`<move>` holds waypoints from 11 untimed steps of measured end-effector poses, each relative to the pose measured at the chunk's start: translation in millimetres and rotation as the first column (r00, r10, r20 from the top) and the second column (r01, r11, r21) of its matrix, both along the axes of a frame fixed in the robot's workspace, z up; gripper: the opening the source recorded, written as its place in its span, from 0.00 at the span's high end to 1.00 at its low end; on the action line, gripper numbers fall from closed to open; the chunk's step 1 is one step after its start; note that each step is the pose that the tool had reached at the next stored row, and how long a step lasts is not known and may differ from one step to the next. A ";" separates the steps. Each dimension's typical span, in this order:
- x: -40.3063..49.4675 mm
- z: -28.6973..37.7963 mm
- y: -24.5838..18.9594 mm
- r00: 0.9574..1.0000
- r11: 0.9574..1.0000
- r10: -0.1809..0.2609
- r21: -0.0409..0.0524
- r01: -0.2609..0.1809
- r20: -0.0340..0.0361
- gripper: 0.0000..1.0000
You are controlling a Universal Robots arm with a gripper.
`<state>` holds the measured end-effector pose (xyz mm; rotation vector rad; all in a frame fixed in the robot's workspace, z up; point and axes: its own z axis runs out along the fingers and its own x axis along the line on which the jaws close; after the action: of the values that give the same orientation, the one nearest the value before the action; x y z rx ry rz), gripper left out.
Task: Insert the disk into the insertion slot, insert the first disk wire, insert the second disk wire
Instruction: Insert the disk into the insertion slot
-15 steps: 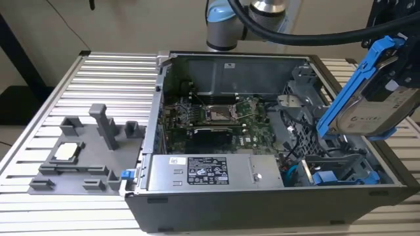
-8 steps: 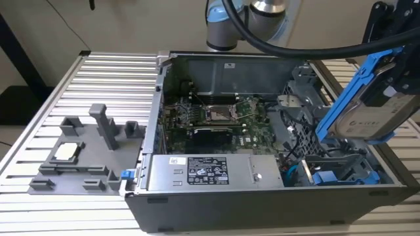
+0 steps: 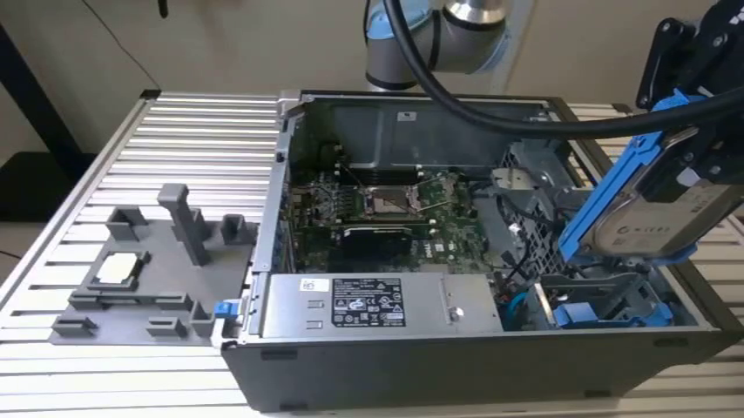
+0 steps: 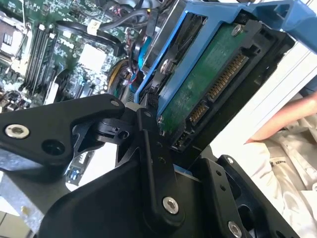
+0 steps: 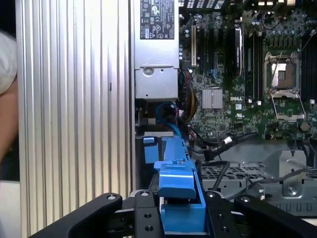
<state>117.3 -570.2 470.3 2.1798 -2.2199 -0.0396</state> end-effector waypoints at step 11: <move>0.0 -12.5 -5.8 1.000 1.000 0.000 0.000 0.000 0.000 0.67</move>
<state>117.3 -575.9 457.8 2.1798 -2.2198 -0.0396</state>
